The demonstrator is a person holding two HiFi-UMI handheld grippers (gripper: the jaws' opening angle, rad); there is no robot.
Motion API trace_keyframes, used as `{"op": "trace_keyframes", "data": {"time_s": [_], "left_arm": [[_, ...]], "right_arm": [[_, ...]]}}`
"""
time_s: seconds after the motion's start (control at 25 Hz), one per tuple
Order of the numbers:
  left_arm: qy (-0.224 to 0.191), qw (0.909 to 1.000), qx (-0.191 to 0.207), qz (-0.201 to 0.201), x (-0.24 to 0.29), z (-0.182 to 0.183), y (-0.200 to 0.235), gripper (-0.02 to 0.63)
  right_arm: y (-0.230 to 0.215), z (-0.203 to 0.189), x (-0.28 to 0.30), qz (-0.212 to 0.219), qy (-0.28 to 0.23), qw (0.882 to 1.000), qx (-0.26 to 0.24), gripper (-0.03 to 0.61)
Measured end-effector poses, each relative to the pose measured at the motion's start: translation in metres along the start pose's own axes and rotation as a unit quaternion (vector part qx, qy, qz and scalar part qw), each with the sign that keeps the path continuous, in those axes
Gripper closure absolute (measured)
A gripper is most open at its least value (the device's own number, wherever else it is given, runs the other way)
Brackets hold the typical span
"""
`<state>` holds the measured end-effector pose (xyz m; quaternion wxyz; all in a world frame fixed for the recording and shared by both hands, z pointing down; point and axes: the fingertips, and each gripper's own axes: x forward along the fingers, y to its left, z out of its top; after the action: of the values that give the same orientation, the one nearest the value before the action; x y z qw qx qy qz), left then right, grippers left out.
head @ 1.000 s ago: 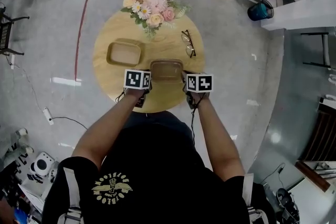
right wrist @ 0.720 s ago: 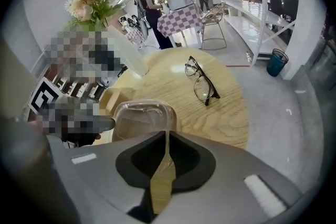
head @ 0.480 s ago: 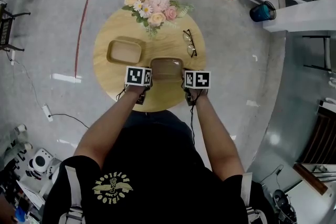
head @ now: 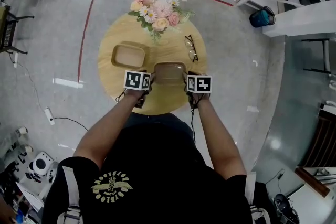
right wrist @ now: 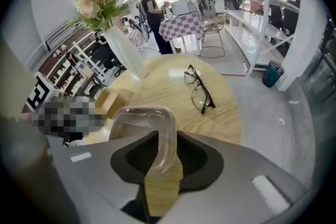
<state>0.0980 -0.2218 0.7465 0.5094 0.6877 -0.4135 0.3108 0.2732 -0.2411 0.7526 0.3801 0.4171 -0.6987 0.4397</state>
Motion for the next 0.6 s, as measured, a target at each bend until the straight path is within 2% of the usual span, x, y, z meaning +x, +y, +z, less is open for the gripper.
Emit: {"op": "trace_keyframes", "data": {"time_s": [0.16, 0.28, 0.36, 0.48, 0.6], "left_arm": [[-0.019, 0.9998, 0.004, -0.001, -0.013, 0.007, 0.001, 0.402], [-0.063, 0.9979, 0.017, -0.003, -0.039, 0.019, -0.002, 0.402], [-0.103, 0.9939, 0.038, -0.004, -0.064, 0.029, -0.007, 0.403], [-0.182, 0.9805, 0.074, -0.010, -0.110, 0.050, -0.020, 0.424], [-0.269, 0.9578, 0.100, -0.012, -0.167, 0.070, -0.036, 0.478]], "right_arm": [[0.002, 0.005, -0.008, -0.013, -0.013, 1.000, -0.009, 0.463], [0.006, 0.015, -0.030, -0.025, -0.040, 0.998, -0.031, 0.463], [0.014, 0.025, -0.051, -0.017, -0.072, 0.996, -0.045, 0.467], [0.037, 0.046, -0.089, 0.026, -0.149, 0.987, -0.051, 0.493], [0.062, 0.070, -0.134, 0.060, -0.233, 0.969, -0.059, 0.528]]}}
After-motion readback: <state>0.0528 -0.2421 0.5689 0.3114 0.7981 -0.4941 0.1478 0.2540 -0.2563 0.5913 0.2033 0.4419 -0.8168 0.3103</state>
